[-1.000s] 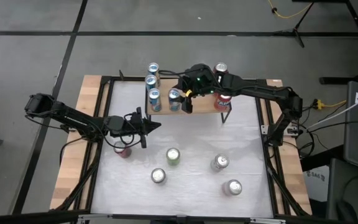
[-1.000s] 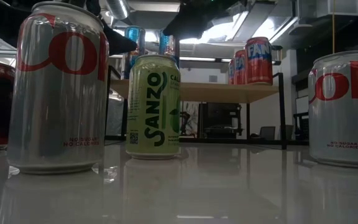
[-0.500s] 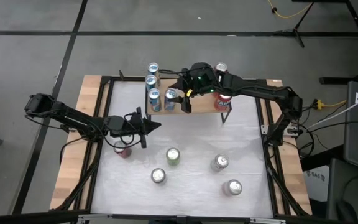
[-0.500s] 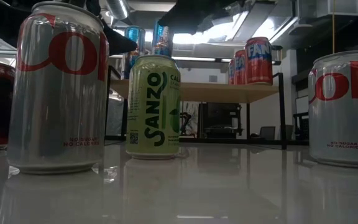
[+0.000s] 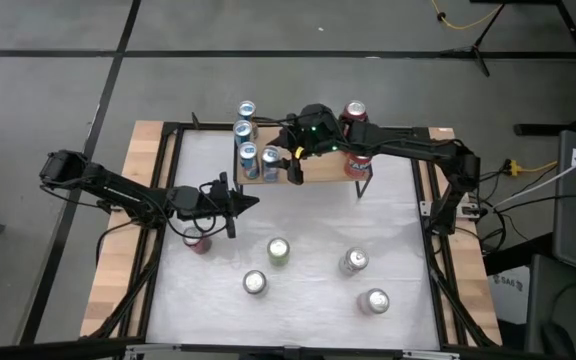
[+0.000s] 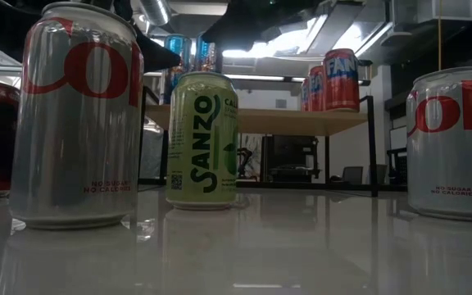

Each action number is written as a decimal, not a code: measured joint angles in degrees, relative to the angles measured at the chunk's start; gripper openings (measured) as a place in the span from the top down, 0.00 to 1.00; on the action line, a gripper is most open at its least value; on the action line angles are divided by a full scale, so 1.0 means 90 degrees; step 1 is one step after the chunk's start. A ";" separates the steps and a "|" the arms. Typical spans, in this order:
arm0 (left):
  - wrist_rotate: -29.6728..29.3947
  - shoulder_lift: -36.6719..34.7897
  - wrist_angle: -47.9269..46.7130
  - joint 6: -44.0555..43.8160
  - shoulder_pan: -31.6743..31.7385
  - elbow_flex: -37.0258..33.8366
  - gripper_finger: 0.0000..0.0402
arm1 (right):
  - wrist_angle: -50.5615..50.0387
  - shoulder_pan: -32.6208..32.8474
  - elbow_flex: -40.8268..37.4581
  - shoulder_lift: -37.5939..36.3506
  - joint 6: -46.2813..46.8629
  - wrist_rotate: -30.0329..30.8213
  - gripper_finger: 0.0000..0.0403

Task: Sort soda cans
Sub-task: Put the blue soda can on the shelf aligned with the blue soda cans, then put the top red-silver soda can on the shelf

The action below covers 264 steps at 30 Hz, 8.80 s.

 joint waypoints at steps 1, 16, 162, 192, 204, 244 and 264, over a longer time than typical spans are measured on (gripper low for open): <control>-0.0002 0.0000 0.0000 -0.0002 0.0000 0.0000 1.00 | 0.0032 0.0000 0.0001 0.0008 0.0001 0.0002 0.43; -0.0002 0.0000 -0.0012 0.0005 0.0000 0.0000 1.00 | 0.0045 0.0000 0.0001 0.0012 -0.0034 0.0045 0.43; 0.0165 0.0000 -0.0075 0.0001 -0.0015 0.0002 1.00 | -0.6517 0.5186 -0.0001 -0.1390 0.5391 0.2787 0.11; 0.0164 0.0001 -0.0075 -0.0014 -0.0015 0.0000 1.00 | -0.4808 0.5180 -0.2400 -0.1358 0.6111 0.2612 0.10; 0.0163 0.0000 -0.0075 -0.0012 -0.0015 0.0000 1.00 | -0.4442 0.5180 -0.2925 -0.1358 0.5950 0.2663 0.10; 0.0160 0.0001 -0.0073 0.0005 -0.0016 0.0000 1.00 | -0.4816 0.2557 -0.0060 -0.1353 0.3859 0.1429 0.33; 0.0153 0.0001 -0.0073 0.0007 -0.0015 0.0000 1.00 | -0.5735 -0.0784 0.1451 -0.1223 0.0392 0.0748 0.32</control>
